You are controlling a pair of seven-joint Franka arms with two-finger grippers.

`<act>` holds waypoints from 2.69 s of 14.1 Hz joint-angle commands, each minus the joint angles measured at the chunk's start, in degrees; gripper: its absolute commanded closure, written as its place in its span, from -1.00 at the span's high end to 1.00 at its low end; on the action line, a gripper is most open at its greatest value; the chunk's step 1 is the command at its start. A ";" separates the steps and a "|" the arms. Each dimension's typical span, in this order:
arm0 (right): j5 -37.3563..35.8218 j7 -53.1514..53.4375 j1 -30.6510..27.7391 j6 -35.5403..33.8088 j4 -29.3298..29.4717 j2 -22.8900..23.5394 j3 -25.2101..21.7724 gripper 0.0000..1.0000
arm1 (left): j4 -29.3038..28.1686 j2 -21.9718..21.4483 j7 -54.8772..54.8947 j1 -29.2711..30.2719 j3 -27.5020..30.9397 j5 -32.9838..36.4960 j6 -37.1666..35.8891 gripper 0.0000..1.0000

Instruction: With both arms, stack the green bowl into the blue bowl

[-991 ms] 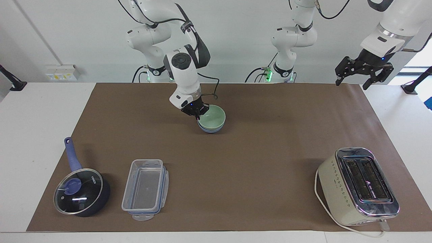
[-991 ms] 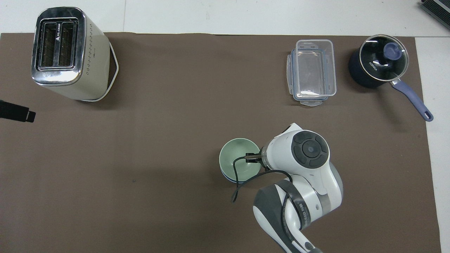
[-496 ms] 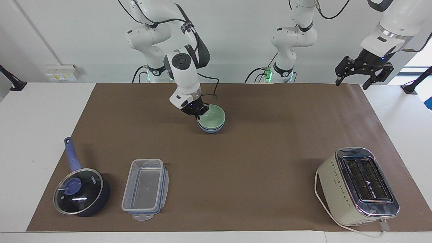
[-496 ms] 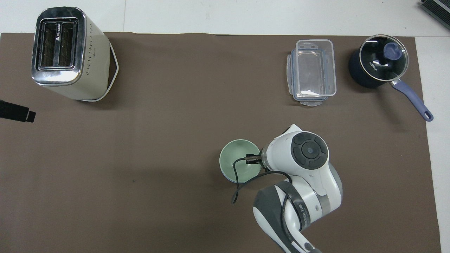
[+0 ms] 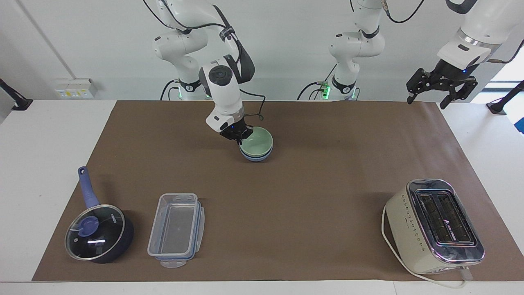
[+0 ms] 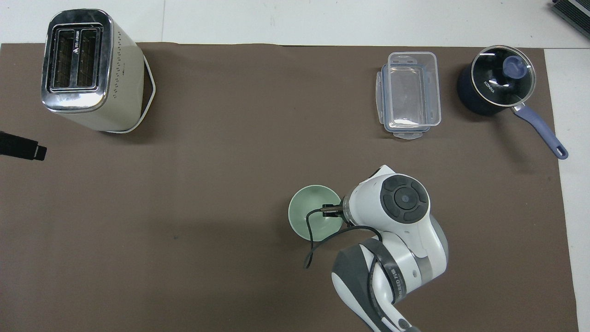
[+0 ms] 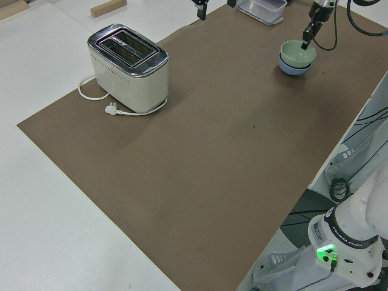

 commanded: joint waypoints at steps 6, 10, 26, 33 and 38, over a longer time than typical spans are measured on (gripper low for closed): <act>0.81 0.25 0.09 2.71 -2.10 -1.17 0.00 -0.60 | -0.77 -0.98 -0.49 0.40 -0.17 -0.28 -0.67 1.00; 0.81 0.42 0.09 2.53 -1.67 -0.91 0.00 -0.20 | -0.77 -0.98 -0.49 0.40 -0.17 -0.28 -0.76 1.00; -6.57 -5.55 -17.91 -24.44 18.90 -6.52 -0.70 1.00 | -0.77 -0.98 -0.49 0.40 -0.17 -0.28 -0.67 1.00; -6.66 -11.79 -25.30 -27.70 21.53 -8.37 -0.88 1.00 | -0.77 -0.98 -0.49 0.40 -0.17 -0.28 -0.67 1.00; -9.65 -14.08 -26.54 -35.33 29.87 -7.76 -0.97 1.00 | -0.77 -0.90 -0.49 0.40 -0.17 -0.28 -0.67 1.00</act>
